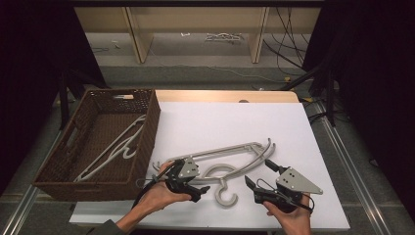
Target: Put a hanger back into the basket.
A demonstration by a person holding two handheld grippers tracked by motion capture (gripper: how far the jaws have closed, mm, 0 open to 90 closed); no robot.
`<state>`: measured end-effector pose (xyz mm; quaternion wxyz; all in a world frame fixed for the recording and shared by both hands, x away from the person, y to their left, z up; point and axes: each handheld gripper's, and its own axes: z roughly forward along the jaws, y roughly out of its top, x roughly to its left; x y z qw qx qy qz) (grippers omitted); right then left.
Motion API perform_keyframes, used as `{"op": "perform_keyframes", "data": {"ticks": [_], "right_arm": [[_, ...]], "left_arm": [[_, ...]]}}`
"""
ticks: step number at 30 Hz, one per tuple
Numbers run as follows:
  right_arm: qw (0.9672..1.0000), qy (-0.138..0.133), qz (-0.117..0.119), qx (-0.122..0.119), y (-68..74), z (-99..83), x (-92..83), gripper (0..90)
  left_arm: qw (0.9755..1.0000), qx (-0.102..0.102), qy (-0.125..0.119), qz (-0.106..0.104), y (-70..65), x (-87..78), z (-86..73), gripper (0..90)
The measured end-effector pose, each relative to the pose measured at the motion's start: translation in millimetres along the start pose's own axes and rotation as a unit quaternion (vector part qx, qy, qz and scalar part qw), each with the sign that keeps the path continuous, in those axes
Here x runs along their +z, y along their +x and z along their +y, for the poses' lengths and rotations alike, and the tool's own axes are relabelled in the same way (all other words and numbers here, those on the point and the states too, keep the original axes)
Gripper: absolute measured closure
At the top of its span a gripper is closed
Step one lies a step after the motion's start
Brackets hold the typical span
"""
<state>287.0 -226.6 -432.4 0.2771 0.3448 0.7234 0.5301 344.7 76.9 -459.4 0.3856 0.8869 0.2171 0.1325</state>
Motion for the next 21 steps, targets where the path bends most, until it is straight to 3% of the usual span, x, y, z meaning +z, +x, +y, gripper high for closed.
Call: {"op": "perform_keyframes", "data": {"ticks": [10,17,21], "right_arm": [[1.0000,0.003,0.000,0.000,0.9,0.1,-1.8,18.2],[1.0000,0.003,0.000,0.000,0.3,-0.2,-1.9,18.2],[1.0000,-0.003,0.007,-0.002,1.7,0.0,1.4,18.2]], "left_arm": [[0.9992,0.009,0.038,-0.009,3.4,11.8,-2.4,21.3],[0.9984,-0.001,0.056,-0.011,7.6,17.7,-1.7,23.3],[0.9968,0.019,0.076,-0.013,5.8,20.1,-1.0,29.2]]}}
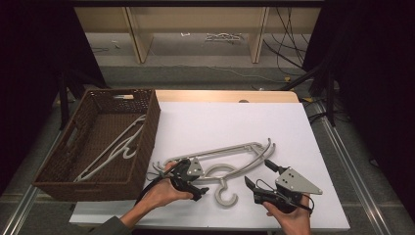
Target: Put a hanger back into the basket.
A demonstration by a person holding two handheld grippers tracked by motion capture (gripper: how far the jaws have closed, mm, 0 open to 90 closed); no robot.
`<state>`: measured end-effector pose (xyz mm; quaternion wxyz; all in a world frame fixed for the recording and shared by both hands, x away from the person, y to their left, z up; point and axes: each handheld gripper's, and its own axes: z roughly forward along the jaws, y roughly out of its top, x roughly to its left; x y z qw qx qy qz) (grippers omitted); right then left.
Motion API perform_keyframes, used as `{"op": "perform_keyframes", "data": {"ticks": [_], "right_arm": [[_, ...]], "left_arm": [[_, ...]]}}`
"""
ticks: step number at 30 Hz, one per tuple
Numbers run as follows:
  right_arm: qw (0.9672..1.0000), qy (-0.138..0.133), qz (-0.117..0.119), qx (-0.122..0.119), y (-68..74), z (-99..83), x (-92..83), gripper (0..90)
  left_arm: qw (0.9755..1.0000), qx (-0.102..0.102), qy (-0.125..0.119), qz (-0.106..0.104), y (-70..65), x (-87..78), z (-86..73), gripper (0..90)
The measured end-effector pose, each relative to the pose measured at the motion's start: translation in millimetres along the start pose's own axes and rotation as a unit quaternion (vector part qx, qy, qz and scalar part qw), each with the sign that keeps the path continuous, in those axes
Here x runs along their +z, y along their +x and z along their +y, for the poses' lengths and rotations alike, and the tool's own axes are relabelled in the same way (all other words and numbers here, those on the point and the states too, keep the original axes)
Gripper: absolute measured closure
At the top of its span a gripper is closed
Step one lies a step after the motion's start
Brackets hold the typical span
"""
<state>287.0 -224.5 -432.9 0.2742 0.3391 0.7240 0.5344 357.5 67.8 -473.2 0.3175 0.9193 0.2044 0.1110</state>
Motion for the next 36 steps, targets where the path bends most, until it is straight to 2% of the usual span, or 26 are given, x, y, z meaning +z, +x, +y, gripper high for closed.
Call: {"op": "perform_keyframes", "data": {"ticks": [2,5,7,8,10,12,13,14,17,20,21,22,23,24,25,28,29,30,31,32,33,35,36], "right_arm": [[0.9999,0.004,-0.007,-0.009,-0.2,0.5,0.1,18.2],[1.0000,0.006,-0.003,-0.005,1.3,0.4,0.1,18.2],[0.9999,0.006,-0.004,-0.012,0.1,0.8,-0.7,18.3],[0.9999,0.011,-0.001,-0.004,1.1,0.9,-1.4,18.2],[1.0000,0.008,0.001,-0.004,1.7,0.8,-0.8,18.3],[1.0000,0.003,0.003,-0.001,2.8,0.5,0.4,18.3],[1.0000,0.001,0.005,-0.002,3.1,0.3,0.9,18.3],[0.9999,0.006,-0.004,-0.015,1.8,0.7,-0.1,18.3],[0.9998,0.006,-0.003,-0.016,1.8,0.8,0.2,18.3],[0.9999,0.014,0.001,-0.006,2.4,0.8,0.6,18.4],[0.9999,0.014,0.001,-0.006,2.4,0.7,0.9,18.3],[0.9999,0.012,0.001,-0.006,2.4,0.3,1.8,18.4],[0.9999,0.006,-0.002,-0.015,1.3,0.2,2.5,18.4],[0.9999,0.011,0.003,-0.008,2.7,0.3,1.5,18.4],[0.9999,0.006,0.000,-0.015,2.1,0.5,1.9,18.5],[0.9999,0.012,0.002,-0.007,3.2,0.5,1.3,18.5],[0.9998,0.005,-0.002,-0.017,1.7,0.7,1.9,18.5],[0.9999,0.013,0.003,-0.007,3.1,0.5,1.3,18.5],[0.9999,0.012,0.001,-0.008,2.8,0.4,1.3,18.4],[0.9999,0.011,0.001,-0.007,2.7,0.5,1.0,18.5],[0.9999,0.014,0.003,-0.008,2.5,0.8,0.5,18.5],[0.9999,0.012,0.003,-0.009,1.8,1.2,0.3,18.5],[0.9999,0.005,-0.001,-0.015,0.7,1.0,0.9,18.5]], "left_arm": [[0.9999,0.009,0.010,-0.002,-0.4,0.4,0.3,32.6],[0.9997,0.014,0.019,0.000,0.3,2.7,0.2,35.7],[0.9996,0.017,0.021,0.001,0.8,4.3,0.3,39.4],[0.9996,0.017,0.022,0.001,1.3,4.9,0.4,40.9],[0.9994,0.024,0.026,0.006,3.2,6.5,1.0,45.5],[0.9995,0.017,0.026,-0.006,4.6,8.1,1.9,48.5],[0.9995,0.018,0.025,-0.007,6.0,8.4,2.8,49.9],[0.9992,0.024,0.029,-0.010,7.1,8.2,3.5,54.4],[0.9989,0.028,0.031,-0.021,9.6,9.9,5.5,57.1],[0.9985,0.037,0.033,-0.022,11.0,10.9,7.7,64.7],[0.9985,0.042,0.031,-0.014,11.1,11.1,7.9,66.4],[0.9982,0.049,0.032,-0.014,11.8,11.2,8.0,71.6],[0.9980,0.052,0.032,-0.017,12.7,11.0,7.9,72.0],[0.9977,0.057,0.031,-0.018,12.7,10.6,7.9,72.6],[0.9974,0.065,0.029,-0.015,13.1,10.0,8.2,72.9],[0.9969,0.071,0.027,-0.020,12.9,7.9,9.1,73.7],[0.9969,0.071,0.025,-0.021,13.0,6.4,9.5,74.0],[0.9969,0.072,0.021,-0.024,13.2,4.7,10.2,74.3],[0.9967,0.074,0.019,-0.028,14.1,1.9,11.6,74.4],[0.9972,0.068,0.009,-0.030,13.7,1.2,12.0,74.7],[0.9964,0.079,0.013,-0.028,14.8,-0.7,13.0,75.0],[0.9967,0.077,0.011,-0.023,15.6,-3.7,13.8,75.8],[0.9975,0.067,-0.001,-0.022,15.5,-4.6,13.8,76.3]]}}
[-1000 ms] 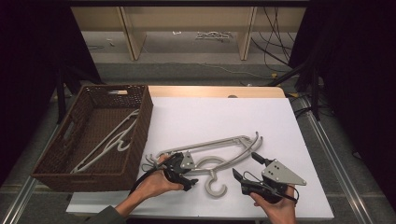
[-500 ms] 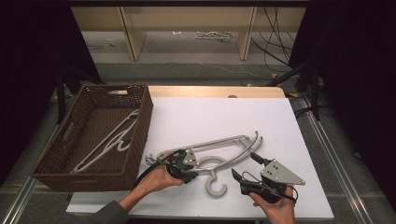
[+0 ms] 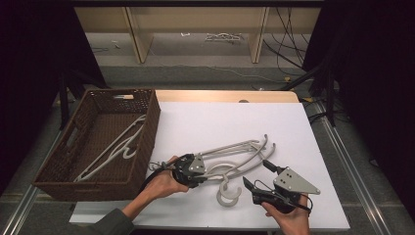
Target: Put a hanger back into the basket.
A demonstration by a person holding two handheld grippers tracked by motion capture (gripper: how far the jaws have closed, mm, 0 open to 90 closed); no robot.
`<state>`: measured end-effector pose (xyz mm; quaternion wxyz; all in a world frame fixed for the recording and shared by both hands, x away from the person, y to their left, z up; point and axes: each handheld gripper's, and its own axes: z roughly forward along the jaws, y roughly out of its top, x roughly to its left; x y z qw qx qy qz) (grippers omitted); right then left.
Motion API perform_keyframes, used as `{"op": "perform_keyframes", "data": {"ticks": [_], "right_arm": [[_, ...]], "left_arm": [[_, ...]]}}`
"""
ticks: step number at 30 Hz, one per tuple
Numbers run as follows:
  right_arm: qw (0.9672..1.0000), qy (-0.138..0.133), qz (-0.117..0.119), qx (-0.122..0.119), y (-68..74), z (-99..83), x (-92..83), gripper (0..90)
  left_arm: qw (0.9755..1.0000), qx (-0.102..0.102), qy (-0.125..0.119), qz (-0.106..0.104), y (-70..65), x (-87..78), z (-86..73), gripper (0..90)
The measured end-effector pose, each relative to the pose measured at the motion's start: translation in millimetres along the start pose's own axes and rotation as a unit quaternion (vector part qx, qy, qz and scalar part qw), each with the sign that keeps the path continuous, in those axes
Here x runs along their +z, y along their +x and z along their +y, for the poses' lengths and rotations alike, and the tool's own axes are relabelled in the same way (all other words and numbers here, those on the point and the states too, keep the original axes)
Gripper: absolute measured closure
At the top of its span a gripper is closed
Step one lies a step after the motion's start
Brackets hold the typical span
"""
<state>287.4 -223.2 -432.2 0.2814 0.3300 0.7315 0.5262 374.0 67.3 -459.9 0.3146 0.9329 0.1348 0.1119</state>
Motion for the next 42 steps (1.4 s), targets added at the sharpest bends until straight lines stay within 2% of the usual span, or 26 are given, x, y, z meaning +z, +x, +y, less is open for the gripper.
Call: {"op": "perform_keyframes", "data": {"ticks": [3,4,6,8,13,14,15,17,21,25,26,27,29,30,31,33,34,38,39,40,42], "right_arm": [[0.9999,-0.001,0.002,0.014,0.9,0.3,-1.7,18.7],[0.9999,-0.003,0.000,0.014,0.5,0.5,-2.1,18.7],[0.9999,-0.001,-0.006,0.012,-1.0,0.9,-3.9,18.8],[0.9999,-0.005,-0.006,0.014,-1.7,0.6,-4.2,18.8],[0.9999,-0.005,-0.010,0.005,-3.9,0.7,-5.0,18.8],[0.9999,0.000,-0.006,0.013,-2.5,0.8,-5.4,18.8],[0.9999,-0.006,-0.005,0.014,-2.1,0.4,-4.1,18.8],[0.9999,0.002,-0.005,0.014,-2.2,0.1,-4.3,18.8],[0.9999,-0.001,-0.008,0.013,-1.8,0.0,-4.0,18.8],[0.9999,0.000,-0.010,0.014,-1.7,-0.3,-4.1,18.8],[0.9999,0.001,-0.010,0.013,-1.8,-0.3,-3.9,18.8],[0.9999,0.007,-0.007,0.013,-1.9,-0.2,-4.3,18.8],[0.9999,0.002,-0.010,0.014,-1.5,-0.5,-4.0,18.8],[0.9999,0.000,-0.009,0.014,-1.4,-0.3,-3.9,18.8],[0.9999,0.000,-0.010,0.013,-1.5,-0.4,-3.7,18.8],[0.9998,0.010,-0.006,0.013,-1.8,-0.4,-4.7,18.7],[0.9998,0.009,-0.006,0.013,-1.7,-0.3,-4.7,18.7],[0.9999,-0.003,-0.003,0.017,-0.7,-1.3,-1.8,18.8],[0.9999,-0.004,-0.004,0.015,-0.7,-1.4,-1.8,18.8],[0.9999,-0.002,-0.008,0.009,-1.4,-1.0,-2.4,18.7],[0.9999,0.010,-0.006,0.012,-1.2,-0.6,-3.8,18.7]], "left_arm": [[0.9999,0.010,-0.003,0.002,4.2,-6.9,1.9,80.1],[0.9997,-0.010,-0.021,0.008,3.2,-7.3,2.2,81.0],[0.9996,-0.013,-0.025,0.010,7.3,-12.3,2.6,81.3],[0.9988,-0.027,-0.039,0.013,9.0,-15.2,2.7,81.3],[0.9976,-0.038,-0.055,0.020,13.0,-25.0,5.6,81.4],[0.9977,-0.034,-0.054,0.023,14.4,-28.2,6.6,81.4],[0.9966,-0.047,-0.063,0.023,13.8,-30.2,7.4,81.4],[0.9954,-0.057,-0.074,0.021,14.4,-36.2,9.7,81.4],[0.9934,-0.063,-0.094,0.019,12.8,-49.7,16.4,81.4],[0.9902,-0.071,-0.120,0.014,10.0,-61.2,23.7,81.4],[0.9902,-0.070,-0.120,0.014,10.8,-64.3,25.4,81.4],[0.9893,-0.076,-0.124,0.017,11.5,-66.8,26.8,81.4],[0.9869,-0.085,-0.136,0.015,13.6,-72.7,29.1,81.4],[0.9867,-0.083,-0.139,0.012,15.3,-76.6,30.3,81.4],[0.9855,-0.089,-0.143,0.012,15.6,-80.1,31.5,81.4],[0.9858,-0.088,-0.142,0.015,17.0,-88.7,34.9,81.4],[0.9864,-0.081,-0.142,0.018,18.2,-93.4,36.6,81.4],[0.9835,-0.083,-0.159,0.021,22.4,-113.4,41.7,81.4],[0.9836,-0.079,-0.161,0.024,24.6,-119.1,42.3,81.4],[0.9833,-0.079,-0.162,0.029,26.2,-124.8,42.4,81.4],[0.9823,-0.082,-0.165,0.036,30.8,-135.3,40.7,81.4]]}}
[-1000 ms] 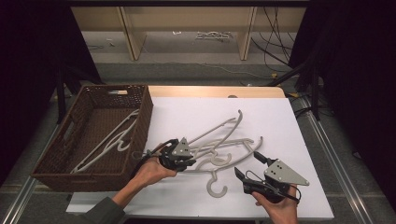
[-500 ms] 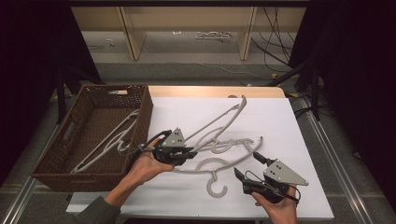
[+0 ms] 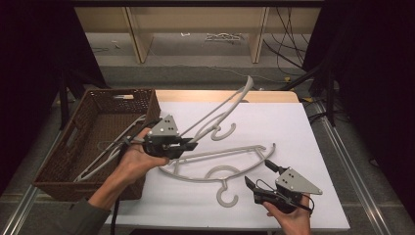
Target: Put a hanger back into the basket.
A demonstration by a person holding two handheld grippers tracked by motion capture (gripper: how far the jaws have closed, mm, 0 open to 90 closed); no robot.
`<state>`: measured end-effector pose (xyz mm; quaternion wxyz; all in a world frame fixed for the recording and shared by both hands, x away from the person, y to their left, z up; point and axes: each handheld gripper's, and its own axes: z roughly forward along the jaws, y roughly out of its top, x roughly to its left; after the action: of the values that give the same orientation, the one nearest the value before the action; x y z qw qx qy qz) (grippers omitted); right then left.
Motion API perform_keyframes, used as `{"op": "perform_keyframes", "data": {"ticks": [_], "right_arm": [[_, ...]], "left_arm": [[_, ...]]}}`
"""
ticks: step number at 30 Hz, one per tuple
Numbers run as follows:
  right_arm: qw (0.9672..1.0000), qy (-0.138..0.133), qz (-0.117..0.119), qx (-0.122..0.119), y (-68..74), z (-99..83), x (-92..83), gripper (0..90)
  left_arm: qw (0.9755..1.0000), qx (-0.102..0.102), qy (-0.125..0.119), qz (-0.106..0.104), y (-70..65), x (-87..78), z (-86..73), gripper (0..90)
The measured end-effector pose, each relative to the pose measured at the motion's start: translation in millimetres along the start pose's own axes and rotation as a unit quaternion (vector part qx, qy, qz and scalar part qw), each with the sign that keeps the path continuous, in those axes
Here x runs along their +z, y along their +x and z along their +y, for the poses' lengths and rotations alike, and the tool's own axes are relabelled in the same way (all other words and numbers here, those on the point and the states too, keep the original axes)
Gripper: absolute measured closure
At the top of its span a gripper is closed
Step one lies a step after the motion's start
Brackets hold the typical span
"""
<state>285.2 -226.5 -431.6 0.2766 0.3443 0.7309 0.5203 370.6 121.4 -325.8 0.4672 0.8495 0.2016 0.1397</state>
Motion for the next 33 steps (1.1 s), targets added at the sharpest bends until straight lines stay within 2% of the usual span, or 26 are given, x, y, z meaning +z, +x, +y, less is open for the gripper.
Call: {"op": "perform_keyframes", "data": {"ticks": [5,7,8,16,20,21,24,25,26,27,28,31,33], "right_arm": [[1.0000,-0.007,0.000,0.000,0.5,-0.5,1.3,18.8],[1.0000,0.001,0.001,0.000,0.4,-0.1,0.2,18.8],[1.0000,-0.007,0.000,0.000,0.7,-0.5,1.7,18.7],[1.0000,-0.002,0.003,0.003,0.4,-1.3,3.3,18.7],[1.0000,0.001,0.001,0.000,0.6,-1.0,3.2,18.7],[1.0000,-0.006,0.001,-0.003,0.2,-1.2,4.1,18.7],[1.0000,-0.006,0.001,0.003,0.5,-1.3,4.2,18.7],[1.0000,-0.004,0.001,0.002,0.2,-1.4,4.0,18.7],[1.0000,-0.002,-0.003,0.002,0.0,-1.4,3.8,18.7],[1.0000,-0.002,-0.002,0.002,-0.3,-1.5,3.9,18.7],[1.0000,-0.003,0.000,0.005,-0.1,-1.7,4.5,18.7],[1.0000,-0.002,-0.004,0.001,-0.2,-1.5,4.3,18.7],[1.0000,-0.002,-0.003,0.001,-0.2,-1.2,4.0,18.7]], "left_arm": [[0.9993,-0.004,-0.006,0.037,16.4,-26.2,-2.4,81.5],[0.9986,-0.004,-0.003,0.052,23.7,-37.5,-6.5,81.5],[0.9983,-0.005,-0.006,0.058,27.2,-42.1,-9.2,81.5],[0.9945,-0.025,-0.008,0.102,55.4,-77.6,-42.1,81.5],[0.9929,-0.023,0.001,0.116,66.8,-89.7,-59.6,81.5],[0.9929,-0.022,0.005,0.117,69.7,-92.2,-63.0,81.5],[0.9914,-0.031,0.004,0.127,75.8,-98.3,-75.3,81.5],[0.9910,-0.024,0.014,0.131,78.3,-101.7,-78.5,81.5],[0.9906,-0.024,0.020,0.133,79.6,-104.6,-81.4,81.5],[0.9899,-0.030,0.014,0.138,80.7,-106.1,-84.4,81.5],[0.9896,-0.032,0.022,0.139,81.8,-110.1,-88.2,81.5],[0.9885,-0.040,0.019,0.145,83.8,-115.9,-96.5,81.5],[0.9883,-0.033,0.032,0.146,86.7,-122.6,-102.7,81.5]]}}
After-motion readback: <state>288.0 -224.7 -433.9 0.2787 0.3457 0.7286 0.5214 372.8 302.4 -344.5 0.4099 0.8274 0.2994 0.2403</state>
